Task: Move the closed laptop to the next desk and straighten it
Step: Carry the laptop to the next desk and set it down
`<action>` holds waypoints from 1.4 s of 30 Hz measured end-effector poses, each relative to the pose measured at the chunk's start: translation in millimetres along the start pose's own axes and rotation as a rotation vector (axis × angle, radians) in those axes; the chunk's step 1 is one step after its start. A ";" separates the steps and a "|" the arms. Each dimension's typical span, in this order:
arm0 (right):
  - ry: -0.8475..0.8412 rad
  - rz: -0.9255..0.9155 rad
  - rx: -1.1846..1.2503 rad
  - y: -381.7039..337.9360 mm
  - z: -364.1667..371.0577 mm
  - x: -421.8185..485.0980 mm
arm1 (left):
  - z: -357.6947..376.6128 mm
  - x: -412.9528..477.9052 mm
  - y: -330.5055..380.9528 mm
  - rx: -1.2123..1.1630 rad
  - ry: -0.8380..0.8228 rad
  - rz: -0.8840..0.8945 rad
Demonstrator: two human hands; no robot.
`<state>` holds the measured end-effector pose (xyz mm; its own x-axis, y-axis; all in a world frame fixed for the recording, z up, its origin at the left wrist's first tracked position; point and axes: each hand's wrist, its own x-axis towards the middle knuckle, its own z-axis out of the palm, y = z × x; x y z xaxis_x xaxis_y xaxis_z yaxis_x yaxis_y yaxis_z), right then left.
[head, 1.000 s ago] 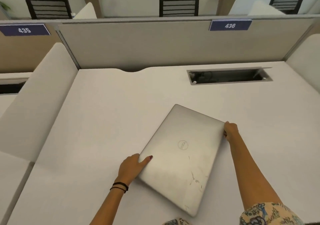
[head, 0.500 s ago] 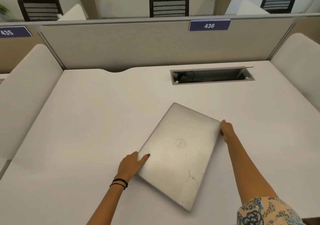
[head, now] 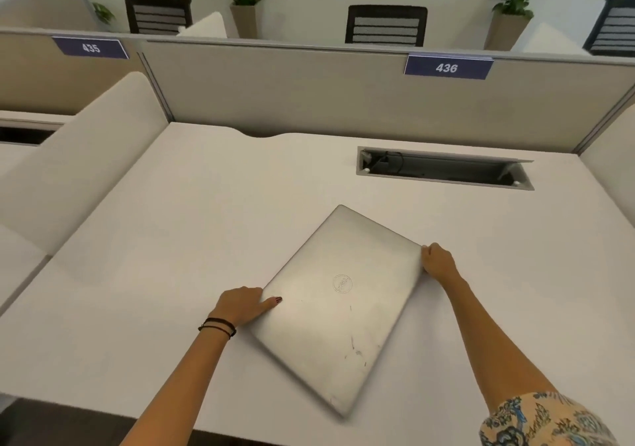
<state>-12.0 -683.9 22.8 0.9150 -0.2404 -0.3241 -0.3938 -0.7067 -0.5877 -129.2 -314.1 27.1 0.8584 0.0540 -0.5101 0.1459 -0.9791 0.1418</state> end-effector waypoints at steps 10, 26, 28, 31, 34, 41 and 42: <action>0.013 -0.083 -0.039 9.9 3.6 -11.5 | -3.1 13.0 5.5 -0.013 -0.021 -0.087; 0.171 -0.087 0.162 28.0 67.0 -114.0 | 25.6 0.9 -7.0 -0.034 0.286 0.033; 0.184 -0.097 0.100 27.1 73.4 -124.2 | 26.9 -0.4 -6.7 -0.039 0.335 0.046; 0.200 -0.042 -0.051 24.9 81.6 -138.8 | 28.0 1.8 -6.3 -0.065 0.385 0.065; 0.224 -0.024 -0.068 22.9 90.2 -153.2 | 27.8 3.4 -6.3 -0.104 0.388 0.080; 0.277 0.057 0.264 13.0 96.0 -179.5 | 24.7 7.1 -15.9 -0.032 0.349 0.175; 0.286 0.062 0.297 13.1 97.8 -181.6 | 21.6 8.3 -16.3 0.000 0.337 0.182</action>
<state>-191.9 -584.5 1.5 0.8596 -0.4812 -0.1718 -0.4193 -0.4722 -0.7754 -135.1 -301.8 2.2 0.9838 -0.0590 -0.1693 -0.0236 -0.9786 0.2042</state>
